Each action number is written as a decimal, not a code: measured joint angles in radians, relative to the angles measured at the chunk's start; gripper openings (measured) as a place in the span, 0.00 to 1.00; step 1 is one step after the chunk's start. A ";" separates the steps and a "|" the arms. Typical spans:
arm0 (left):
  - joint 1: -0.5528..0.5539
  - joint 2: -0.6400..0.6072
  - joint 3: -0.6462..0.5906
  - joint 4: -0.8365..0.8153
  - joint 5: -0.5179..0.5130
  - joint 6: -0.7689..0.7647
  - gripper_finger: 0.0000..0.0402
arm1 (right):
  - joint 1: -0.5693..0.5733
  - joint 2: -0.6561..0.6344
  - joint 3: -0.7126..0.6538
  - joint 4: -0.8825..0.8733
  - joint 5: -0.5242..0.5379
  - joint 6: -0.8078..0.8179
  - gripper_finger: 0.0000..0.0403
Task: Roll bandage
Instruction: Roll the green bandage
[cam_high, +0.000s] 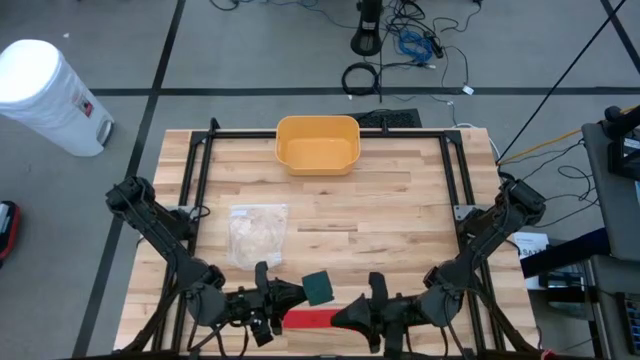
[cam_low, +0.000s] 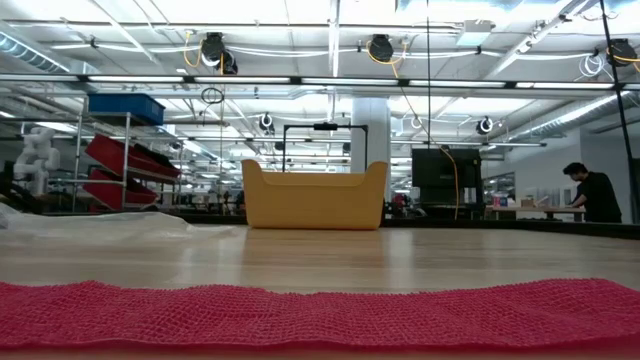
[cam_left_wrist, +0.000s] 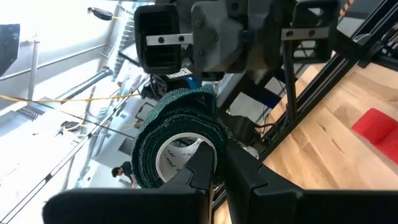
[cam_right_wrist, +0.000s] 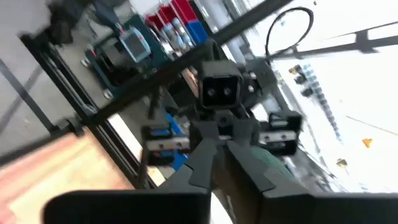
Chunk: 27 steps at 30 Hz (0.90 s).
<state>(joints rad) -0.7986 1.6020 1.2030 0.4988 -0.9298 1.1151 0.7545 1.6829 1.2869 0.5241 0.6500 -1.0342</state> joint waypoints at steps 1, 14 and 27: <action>0.000 0.000 0.000 0.000 0.000 -0.001 0.06 | 0.001 0.000 0.000 0.000 0.009 -0.009 0.11; 0.028 0.000 0.000 -0.024 0.054 -0.063 0.06 | -0.002 0.000 0.000 0.026 0.020 -0.052 0.36; 0.028 0.000 0.000 -0.032 0.120 -0.089 0.06 | -0.030 0.000 0.001 0.001 0.057 0.008 0.19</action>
<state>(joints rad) -0.7708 1.6020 1.2030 0.4672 -0.8103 1.0260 0.7245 1.6829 1.2875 0.5252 0.7071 -1.0263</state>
